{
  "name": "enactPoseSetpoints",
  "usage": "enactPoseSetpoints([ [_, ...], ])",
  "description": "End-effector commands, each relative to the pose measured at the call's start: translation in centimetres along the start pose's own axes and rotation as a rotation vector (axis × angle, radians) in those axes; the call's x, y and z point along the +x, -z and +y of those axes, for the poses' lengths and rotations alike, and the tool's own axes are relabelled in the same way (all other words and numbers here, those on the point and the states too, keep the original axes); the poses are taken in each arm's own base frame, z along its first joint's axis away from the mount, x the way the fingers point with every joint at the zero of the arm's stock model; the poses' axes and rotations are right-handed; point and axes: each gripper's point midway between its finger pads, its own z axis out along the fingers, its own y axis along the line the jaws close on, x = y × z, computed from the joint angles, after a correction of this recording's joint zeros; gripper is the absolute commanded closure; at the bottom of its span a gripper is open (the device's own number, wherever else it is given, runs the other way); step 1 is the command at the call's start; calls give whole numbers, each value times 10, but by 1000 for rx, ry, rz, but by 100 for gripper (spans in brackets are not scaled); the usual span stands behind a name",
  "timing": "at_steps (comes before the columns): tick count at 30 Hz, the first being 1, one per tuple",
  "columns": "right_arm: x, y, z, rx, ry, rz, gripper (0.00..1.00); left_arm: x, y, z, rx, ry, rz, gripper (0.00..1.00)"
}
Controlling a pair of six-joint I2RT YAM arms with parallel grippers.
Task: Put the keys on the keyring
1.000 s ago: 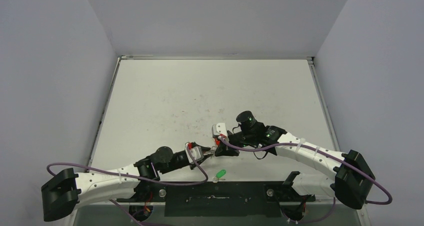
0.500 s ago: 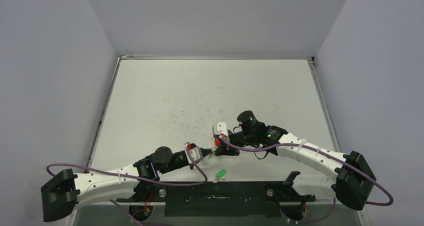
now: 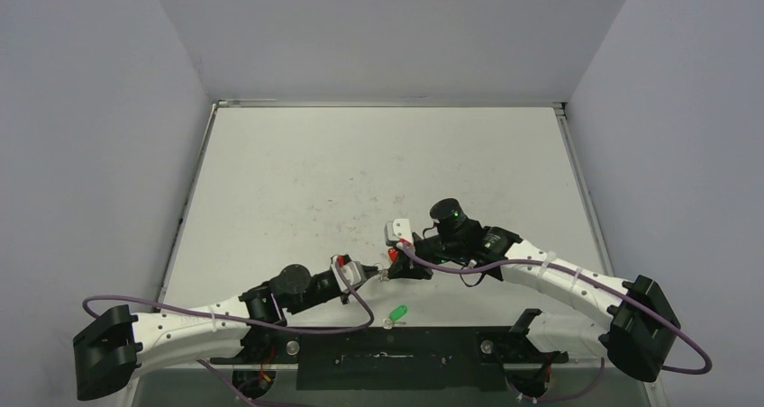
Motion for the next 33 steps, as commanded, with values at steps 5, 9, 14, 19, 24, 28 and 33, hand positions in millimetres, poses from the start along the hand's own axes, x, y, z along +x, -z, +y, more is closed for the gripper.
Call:
enactPoseSetpoints([
  [5,-33,6,4,-18,86,-111,100,4,2,9,-58,18,27,100],
  [9,-32,6,4,-14,84,-112,100,-3,1,4,-25,9,2,100],
  [14,-30,6,3,-14,95,-119,100,-20,4,-4,27,-1,-71,84],
  [19,-25,7,6,-48,104,-127,100,-36,12,-9,66,-26,-127,70],
  [24,-28,10,11,-100,135,-133,100,-45,21,-14,108,-81,-140,66],
  [28,-31,11,16,-142,159,-139,100,-46,25,-17,136,-116,-130,66],
  [33,-35,11,24,-193,172,-157,100,-48,23,-19,149,-124,-127,67],
])
